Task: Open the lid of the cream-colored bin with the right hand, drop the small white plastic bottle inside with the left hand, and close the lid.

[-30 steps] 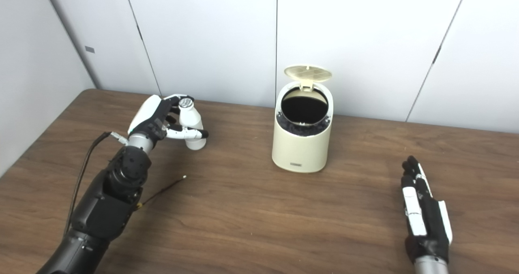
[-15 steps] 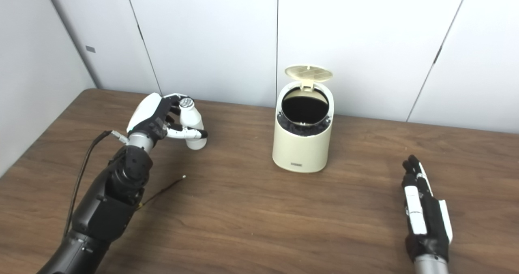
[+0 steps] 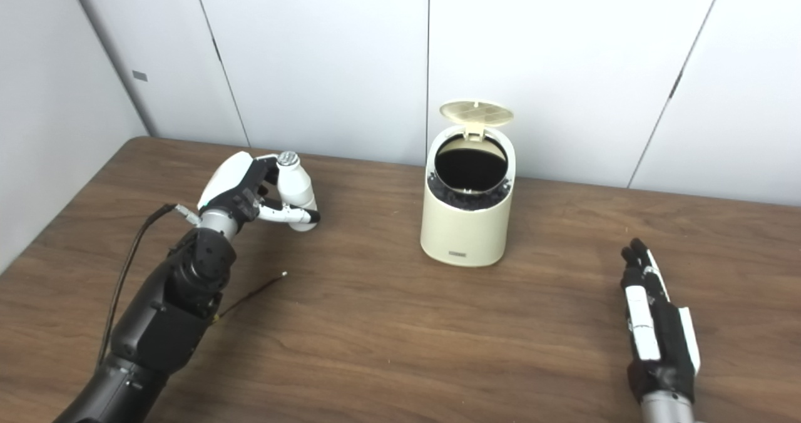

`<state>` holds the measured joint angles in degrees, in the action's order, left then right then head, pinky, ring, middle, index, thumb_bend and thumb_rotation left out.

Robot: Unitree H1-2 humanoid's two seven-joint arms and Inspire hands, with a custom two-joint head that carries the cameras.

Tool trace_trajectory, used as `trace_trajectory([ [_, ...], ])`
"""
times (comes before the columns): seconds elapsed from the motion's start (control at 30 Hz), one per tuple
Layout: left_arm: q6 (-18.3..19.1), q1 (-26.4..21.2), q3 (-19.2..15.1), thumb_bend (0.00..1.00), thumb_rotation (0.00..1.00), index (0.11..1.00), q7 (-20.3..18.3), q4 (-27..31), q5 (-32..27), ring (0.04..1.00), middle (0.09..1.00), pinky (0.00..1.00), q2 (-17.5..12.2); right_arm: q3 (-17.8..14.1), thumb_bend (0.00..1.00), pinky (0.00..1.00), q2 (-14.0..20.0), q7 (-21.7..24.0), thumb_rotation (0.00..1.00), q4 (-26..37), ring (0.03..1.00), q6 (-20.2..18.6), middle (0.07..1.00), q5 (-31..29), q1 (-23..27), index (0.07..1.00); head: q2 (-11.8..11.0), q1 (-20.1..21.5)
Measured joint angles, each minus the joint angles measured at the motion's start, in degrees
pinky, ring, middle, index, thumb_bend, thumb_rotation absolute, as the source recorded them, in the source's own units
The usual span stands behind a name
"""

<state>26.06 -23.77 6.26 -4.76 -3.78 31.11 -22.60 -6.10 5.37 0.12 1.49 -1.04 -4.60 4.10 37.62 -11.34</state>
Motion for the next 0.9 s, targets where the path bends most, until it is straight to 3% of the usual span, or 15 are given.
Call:
trace_trajectory([
  [0.4,-0.01,-0.01,-0.27,0.91,0.21,0.746,-0.78,-0.06,-1.06,0.767,0.73,0.68,0.07,0.01,0.63,0.99,0.03,-0.05,0.84,0.46,0.986,-1.05,0.942,0.33,0.17,0.935,0.0,0.0],
  [0.5,-0.07,-0.01,-1.54,0.89,0.14,0.728,-0.67,-0.06,-2.8,0.666,0.693,0.59,0.5,-0.01,0.64,0.99,0.03,-0.01,0.83,0.46,0.988,-1.06,0.942,0.21,0.17,0.934,0.0,0.18],
  [0.63,-0.52,-0.01,-4.04,0.78,0.01,0.633,0.49,-0.13,-5.38,0.545,0.593,0.48,2.44,-0.04,0.61,0.99,0.08,0.04,0.83,0.46,0.982,-1.11,0.935,-0.08,0.17,0.926,-0.17,0.18],
  [0.67,-0.95,-0.01,-4.52,0.66,0.01,0.574,1.09,-0.19,-5.72,0.528,0.535,0.47,3.04,-0.05,0.61,0.99,0.09,0.04,0.83,0.46,0.982,-1.11,0.935,-0.12,0.17,0.926,-0.26,0.18],
  [0.73,-3.21,0.03,-4.77,0.52,0.0,0.483,2.67,-0.66,-6.41,0.477,0.508,0.45,3.79,-0.05,0.62,0.98,0.09,0.03,0.83,0.45,0.978,-1.11,0.933,-0.17,0.21,0.92,-0.26,0.26],
  [0.8,-5.47,0.03,-4.77,0.51,0.0,0.474,4.02,-1.16,-6.42,0.47,0.508,0.45,4.08,-0.04,0.61,0.98,0.1,0.04,0.83,0.43,0.978,-1.11,0.933,-0.16,0.29,0.919,-0.26,0.18],
  [0.9,-5.84,0.03,-4.89,0.5,0.0,0.47,4.99,-1.52,-6.3,0.453,0.512,0.43,4.1,-0.08,0.6,0.99,0.19,0.07,0.83,0.4,0.98,-1.11,0.934,-0.22,0.31,0.917,-0.26,0.26],
])
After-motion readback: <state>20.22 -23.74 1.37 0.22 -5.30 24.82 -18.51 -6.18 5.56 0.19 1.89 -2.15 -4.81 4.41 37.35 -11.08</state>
